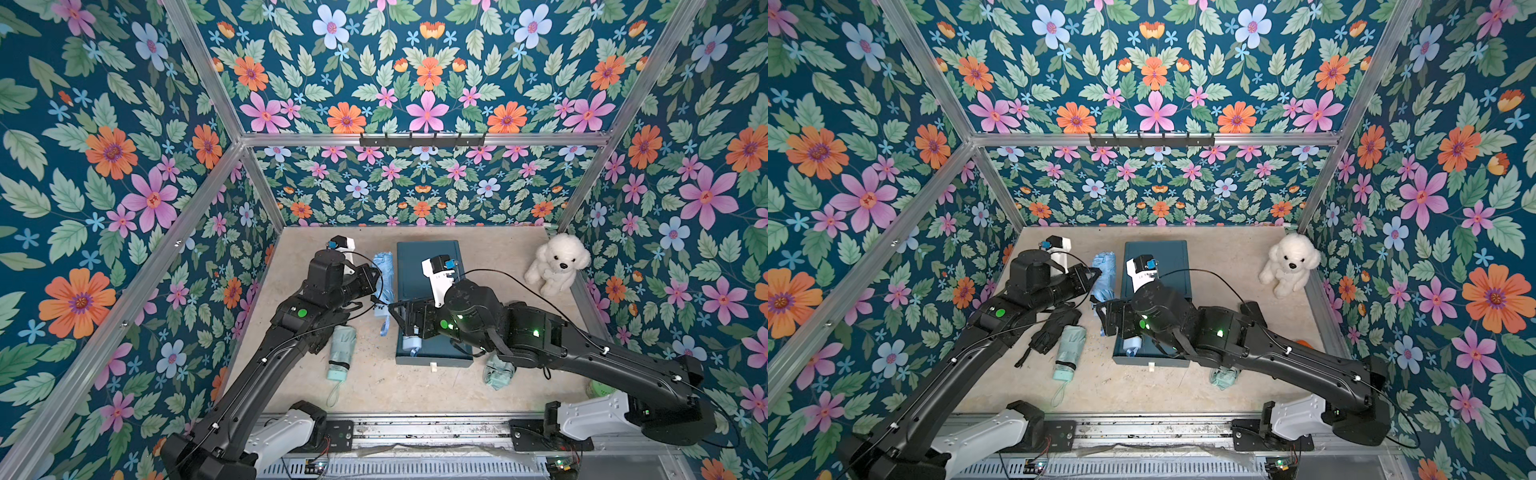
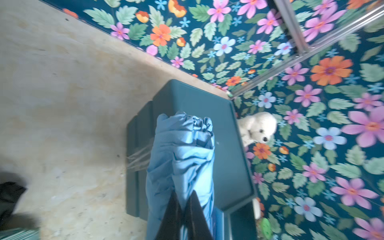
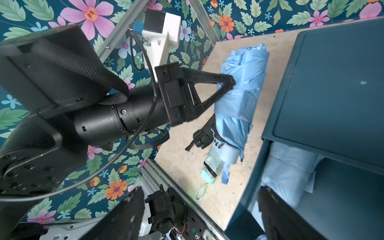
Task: Place the umbrella in the drawer by color
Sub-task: Pick up the umbrella from the center of the board.
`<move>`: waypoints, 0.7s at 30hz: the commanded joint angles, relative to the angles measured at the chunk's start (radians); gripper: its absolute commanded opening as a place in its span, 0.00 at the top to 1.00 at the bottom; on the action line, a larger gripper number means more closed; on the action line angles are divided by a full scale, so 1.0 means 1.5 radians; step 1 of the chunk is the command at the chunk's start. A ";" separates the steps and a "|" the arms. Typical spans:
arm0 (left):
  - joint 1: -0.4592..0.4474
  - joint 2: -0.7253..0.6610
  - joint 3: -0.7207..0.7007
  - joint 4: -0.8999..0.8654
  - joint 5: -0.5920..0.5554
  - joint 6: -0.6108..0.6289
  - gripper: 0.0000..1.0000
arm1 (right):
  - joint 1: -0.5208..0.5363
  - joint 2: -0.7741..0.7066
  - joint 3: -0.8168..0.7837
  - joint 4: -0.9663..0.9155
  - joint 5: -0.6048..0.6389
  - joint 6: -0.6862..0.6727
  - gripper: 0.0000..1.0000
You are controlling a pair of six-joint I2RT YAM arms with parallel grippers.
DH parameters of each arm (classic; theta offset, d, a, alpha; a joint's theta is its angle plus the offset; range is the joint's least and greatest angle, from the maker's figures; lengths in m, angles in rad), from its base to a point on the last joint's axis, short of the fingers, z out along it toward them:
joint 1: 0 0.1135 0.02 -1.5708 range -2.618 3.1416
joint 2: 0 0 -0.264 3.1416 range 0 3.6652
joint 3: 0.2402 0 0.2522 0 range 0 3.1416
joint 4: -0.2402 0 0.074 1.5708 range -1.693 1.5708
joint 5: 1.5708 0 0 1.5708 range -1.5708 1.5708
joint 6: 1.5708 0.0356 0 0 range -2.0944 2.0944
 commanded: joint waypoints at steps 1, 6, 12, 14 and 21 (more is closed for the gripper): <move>0.001 -0.022 0.005 0.115 0.108 -0.045 1.00 | -0.013 0.026 0.034 -0.006 0.007 -0.001 0.11; 0.001 -0.025 0.039 0.090 0.105 -0.038 1.00 | -0.055 0.051 0.053 -0.027 -0.010 0.032 0.23; 0.001 -0.028 0.032 0.088 0.105 -0.044 1.00 | -0.069 0.081 0.075 -0.027 -0.046 0.039 0.25; 0.001 -0.028 0.031 0.089 0.108 -0.045 1.00 | -0.079 0.089 0.075 -0.024 -0.058 0.047 0.26; 0.001 -0.029 0.025 0.094 0.116 -0.045 1.00 | -0.102 0.117 0.094 -0.045 -0.051 0.061 0.47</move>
